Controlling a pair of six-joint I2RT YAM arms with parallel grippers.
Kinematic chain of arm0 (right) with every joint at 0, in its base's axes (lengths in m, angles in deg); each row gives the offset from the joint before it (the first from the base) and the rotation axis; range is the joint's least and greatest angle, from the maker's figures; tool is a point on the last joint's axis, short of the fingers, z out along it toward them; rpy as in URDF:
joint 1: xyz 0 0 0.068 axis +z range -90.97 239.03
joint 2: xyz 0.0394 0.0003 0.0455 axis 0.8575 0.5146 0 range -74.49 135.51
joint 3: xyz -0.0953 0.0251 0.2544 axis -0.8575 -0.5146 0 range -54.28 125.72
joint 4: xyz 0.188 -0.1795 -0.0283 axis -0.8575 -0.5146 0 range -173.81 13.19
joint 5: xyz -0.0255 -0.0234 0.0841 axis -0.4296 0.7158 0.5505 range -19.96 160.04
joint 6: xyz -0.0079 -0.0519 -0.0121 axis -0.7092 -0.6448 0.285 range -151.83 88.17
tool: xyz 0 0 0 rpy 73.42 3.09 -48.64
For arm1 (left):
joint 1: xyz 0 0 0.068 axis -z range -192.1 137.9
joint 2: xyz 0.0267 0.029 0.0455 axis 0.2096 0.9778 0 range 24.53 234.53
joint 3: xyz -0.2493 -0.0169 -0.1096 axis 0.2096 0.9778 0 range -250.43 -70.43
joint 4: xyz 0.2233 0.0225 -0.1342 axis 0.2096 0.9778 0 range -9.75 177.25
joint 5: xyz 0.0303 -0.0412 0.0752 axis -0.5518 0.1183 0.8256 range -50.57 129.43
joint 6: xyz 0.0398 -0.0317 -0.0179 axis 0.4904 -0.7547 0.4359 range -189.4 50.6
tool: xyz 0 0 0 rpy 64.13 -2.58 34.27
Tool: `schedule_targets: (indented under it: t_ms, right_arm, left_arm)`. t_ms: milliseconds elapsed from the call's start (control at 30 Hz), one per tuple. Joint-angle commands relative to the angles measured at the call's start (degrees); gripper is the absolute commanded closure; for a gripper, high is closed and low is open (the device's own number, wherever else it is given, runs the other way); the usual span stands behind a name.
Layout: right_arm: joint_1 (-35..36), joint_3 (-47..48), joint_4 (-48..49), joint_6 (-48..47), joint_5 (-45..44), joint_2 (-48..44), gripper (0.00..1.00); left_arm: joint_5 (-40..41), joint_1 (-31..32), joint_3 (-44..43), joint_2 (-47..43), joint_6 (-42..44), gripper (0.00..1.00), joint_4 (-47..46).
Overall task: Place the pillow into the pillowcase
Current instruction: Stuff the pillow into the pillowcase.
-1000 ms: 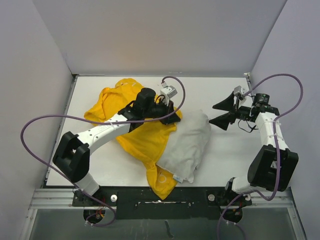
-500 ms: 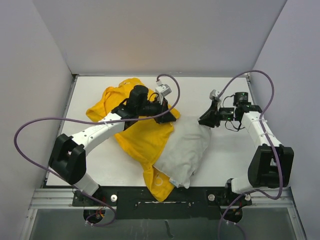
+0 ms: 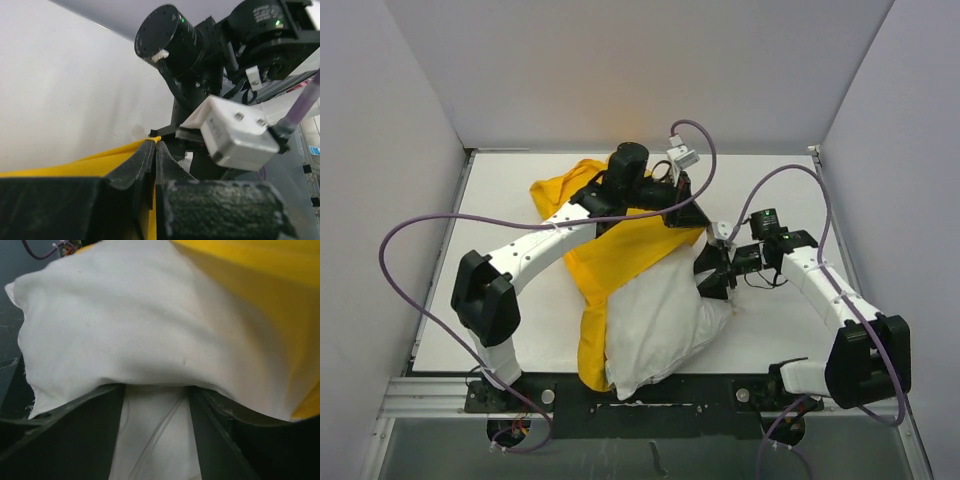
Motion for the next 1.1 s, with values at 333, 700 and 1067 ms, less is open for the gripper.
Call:
schedule_targets:
  t_ms: [333, 700, 1067]
  right_arm:
    - [-25.2, 3.7, 2.7, 4.6, 4.5, -13.4, 0.04]
    - [-22.0, -7.1, 28.1, 25.6, -12.0, -11.8, 0.02]
    - [-11.1, -4.0, 33.2, 27.2, -28.4, 1.8, 0.21]
  left_arm:
    - [7.0, 1.1, 4.6, -4.1, 0.5, 0.62, -4.3]
    - [18.5, -0.6, 36.1, -32.4, -5.2, 0.04, -15.2]
    - [47.5, 29.6, 36.9, -27.2, 3.1, 0.28, -12.1]
